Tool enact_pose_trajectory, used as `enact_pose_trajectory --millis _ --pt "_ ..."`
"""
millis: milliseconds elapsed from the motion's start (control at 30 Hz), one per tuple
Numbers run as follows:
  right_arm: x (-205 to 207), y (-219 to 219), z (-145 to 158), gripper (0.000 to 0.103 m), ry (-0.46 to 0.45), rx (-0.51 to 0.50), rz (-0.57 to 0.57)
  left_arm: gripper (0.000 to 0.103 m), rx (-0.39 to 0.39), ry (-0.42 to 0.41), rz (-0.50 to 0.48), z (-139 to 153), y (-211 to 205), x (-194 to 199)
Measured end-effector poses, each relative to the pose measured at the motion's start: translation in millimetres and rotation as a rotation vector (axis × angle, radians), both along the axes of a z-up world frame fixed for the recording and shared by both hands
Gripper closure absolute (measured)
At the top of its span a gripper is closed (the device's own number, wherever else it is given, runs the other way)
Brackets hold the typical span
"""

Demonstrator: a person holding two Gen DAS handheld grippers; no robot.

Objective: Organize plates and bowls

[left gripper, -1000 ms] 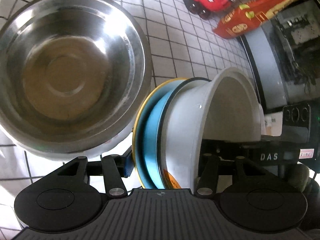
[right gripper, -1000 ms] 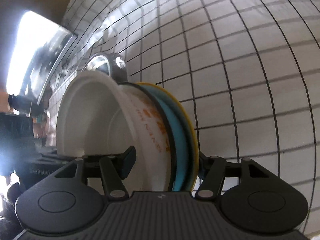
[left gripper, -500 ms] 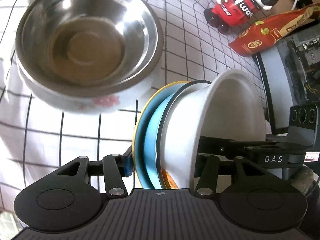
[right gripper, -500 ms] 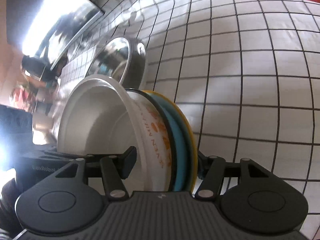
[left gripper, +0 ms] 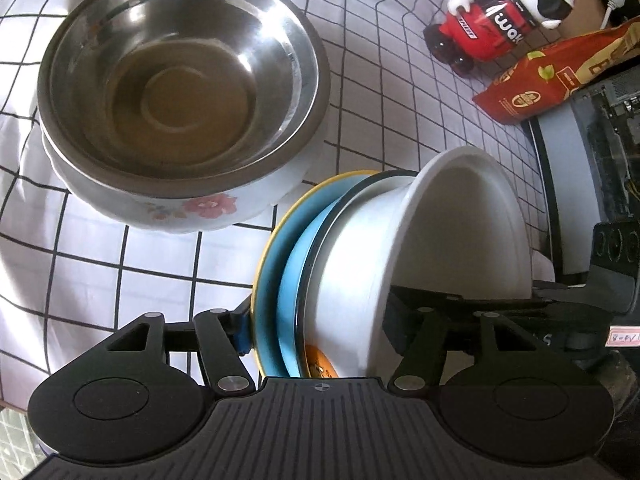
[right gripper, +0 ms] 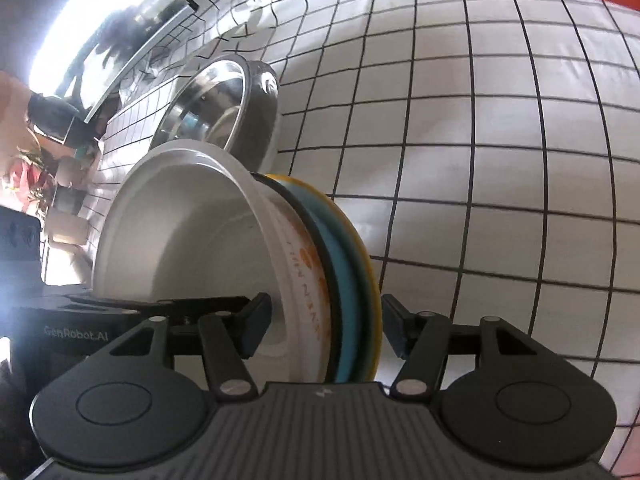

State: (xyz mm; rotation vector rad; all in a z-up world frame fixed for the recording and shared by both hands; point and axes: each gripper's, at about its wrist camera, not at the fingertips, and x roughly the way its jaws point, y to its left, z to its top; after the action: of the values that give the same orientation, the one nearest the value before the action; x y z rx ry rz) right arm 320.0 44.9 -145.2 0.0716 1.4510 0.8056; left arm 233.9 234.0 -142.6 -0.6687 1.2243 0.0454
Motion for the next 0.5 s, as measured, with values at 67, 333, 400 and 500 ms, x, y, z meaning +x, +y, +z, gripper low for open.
enact_pose_trajectory --millis 67,333,400,500 --pt "-0.9 -0.6 0.0 0.043 0.0 0.01 0.004 0.037 0.013 -0.005 -0.006 0.5 -0.7 0.5" --pt "1.1 -1.9 -3.0 0.046 0.03 0.036 0.0 0.037 0.02 -0.022 -0.012 -0.8 2.2 3.0" --pt "1.3 -2.0 -3.3 0.047 0.036 0.038 -0.003 0.037 0.02 -0.023 -0.011 -1.2 1.8 2.5" --pt "2.4 -2.8 -3.8 0.049 0.042 0.044 -0.007 0.037 0.015 -0.01 -0.004 -1.7 1.9 3.4"
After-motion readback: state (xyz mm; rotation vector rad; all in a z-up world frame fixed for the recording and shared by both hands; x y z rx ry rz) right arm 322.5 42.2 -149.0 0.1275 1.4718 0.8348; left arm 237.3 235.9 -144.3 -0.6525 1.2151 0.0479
